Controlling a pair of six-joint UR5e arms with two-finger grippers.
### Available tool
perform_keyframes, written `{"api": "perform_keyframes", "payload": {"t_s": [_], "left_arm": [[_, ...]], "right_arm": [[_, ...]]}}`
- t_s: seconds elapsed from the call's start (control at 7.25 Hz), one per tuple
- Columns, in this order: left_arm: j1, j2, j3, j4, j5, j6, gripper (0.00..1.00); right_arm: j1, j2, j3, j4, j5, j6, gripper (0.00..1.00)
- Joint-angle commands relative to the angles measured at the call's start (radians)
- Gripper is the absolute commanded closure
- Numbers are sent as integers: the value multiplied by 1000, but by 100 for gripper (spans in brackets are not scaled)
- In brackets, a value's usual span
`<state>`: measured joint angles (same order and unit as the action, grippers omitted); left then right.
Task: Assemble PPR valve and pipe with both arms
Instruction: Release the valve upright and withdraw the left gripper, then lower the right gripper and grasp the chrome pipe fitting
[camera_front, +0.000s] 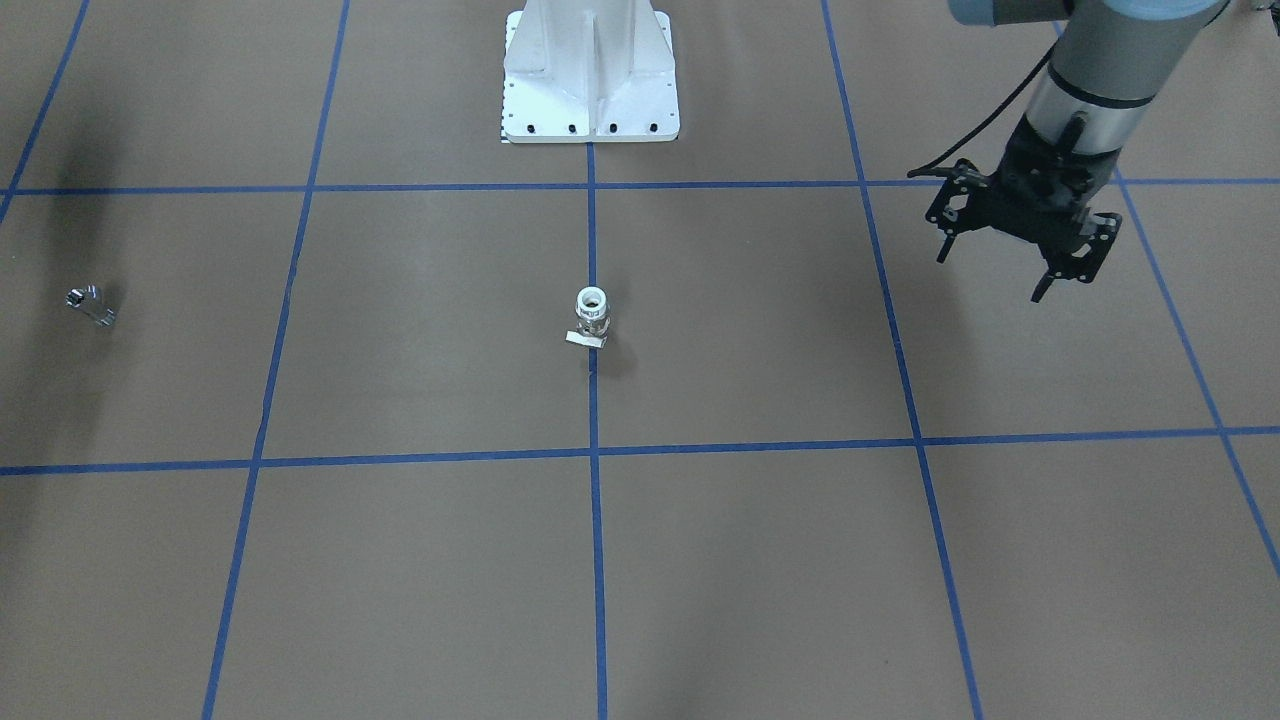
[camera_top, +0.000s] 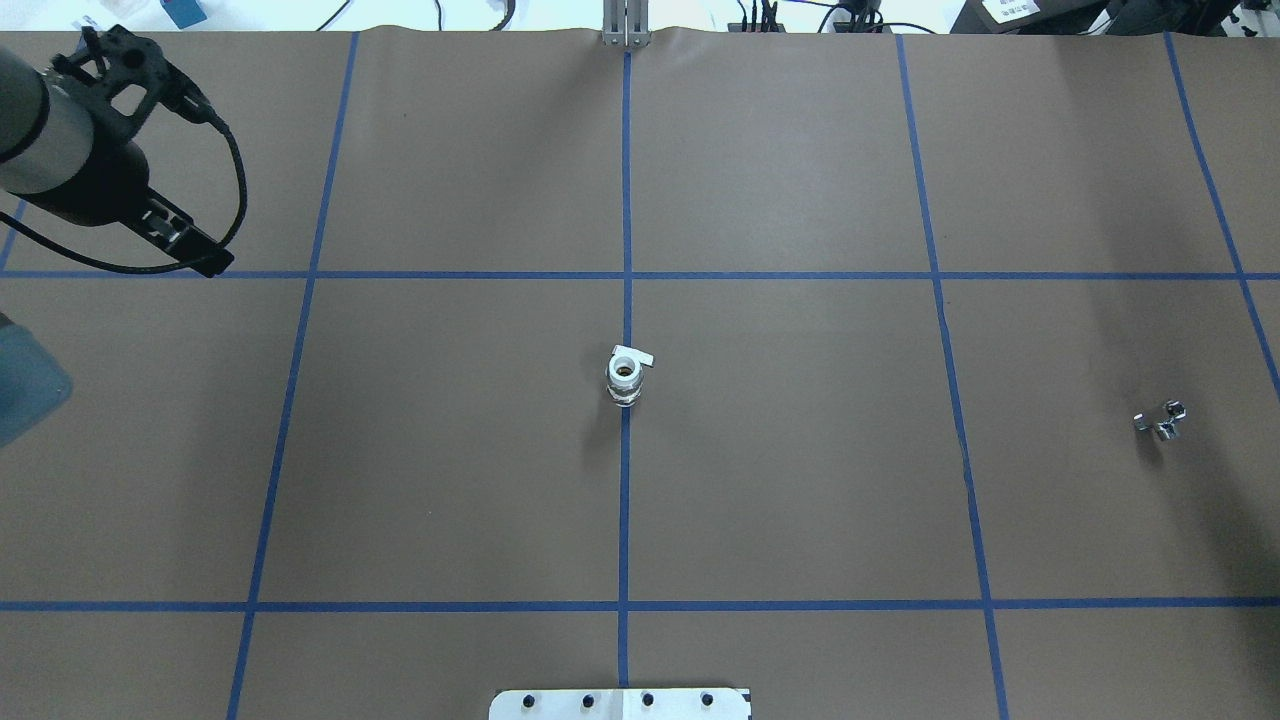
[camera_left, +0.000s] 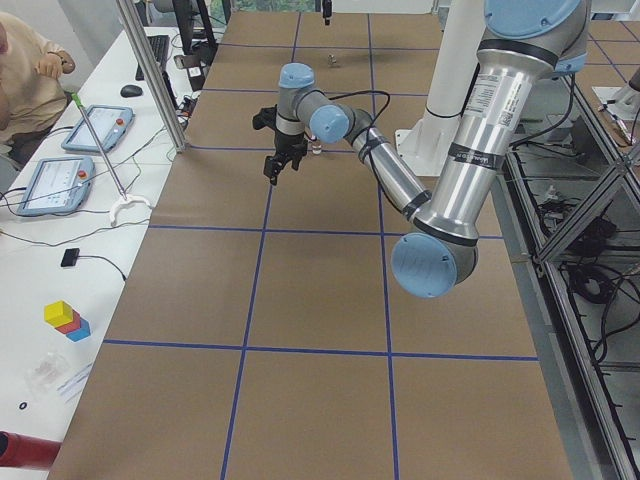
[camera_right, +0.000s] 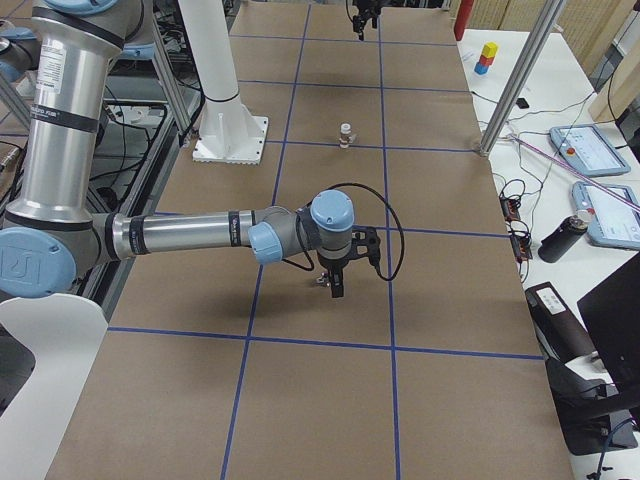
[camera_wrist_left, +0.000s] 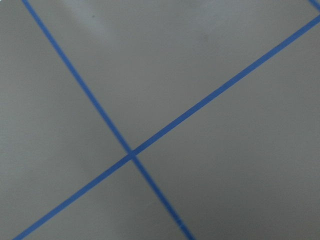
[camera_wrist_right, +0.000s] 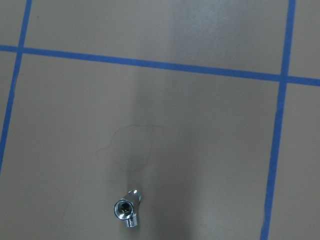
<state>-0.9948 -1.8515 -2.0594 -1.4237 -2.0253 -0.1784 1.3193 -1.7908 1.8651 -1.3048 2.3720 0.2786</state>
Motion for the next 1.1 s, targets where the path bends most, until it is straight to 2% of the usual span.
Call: {"api": "perform_keyframes", "payload": {"t_s": [0.0, 0.28, 0.55, 0.69, 0.83, 0.97], "left_arm": [[-112, 104, 17, -36, 5, 19, 0], [-120, 114, 15, -38, -1, 19, 0], [-120, 115, 13, -38, -1, 17, 0], [-120, 114, 12, -38, -1, 17, 0], [-120, 114, 12, -38, -3, 17, 0], [-120, 114, 12, -38, -1, 19, 0]], "right_arm": [[-116, -5, -1, 83, -100, 171, 0], [-257, -1, -18, 160, -196, 356, 0], [-307, 2, -75, 287, -214, 462, 2], [-349, 5, -76, 289, -246, 497, 7], [-365, 5, -95, 301, -258, 498, 18], [-371, 5, -106, 311, -258, 498, 19]]}}
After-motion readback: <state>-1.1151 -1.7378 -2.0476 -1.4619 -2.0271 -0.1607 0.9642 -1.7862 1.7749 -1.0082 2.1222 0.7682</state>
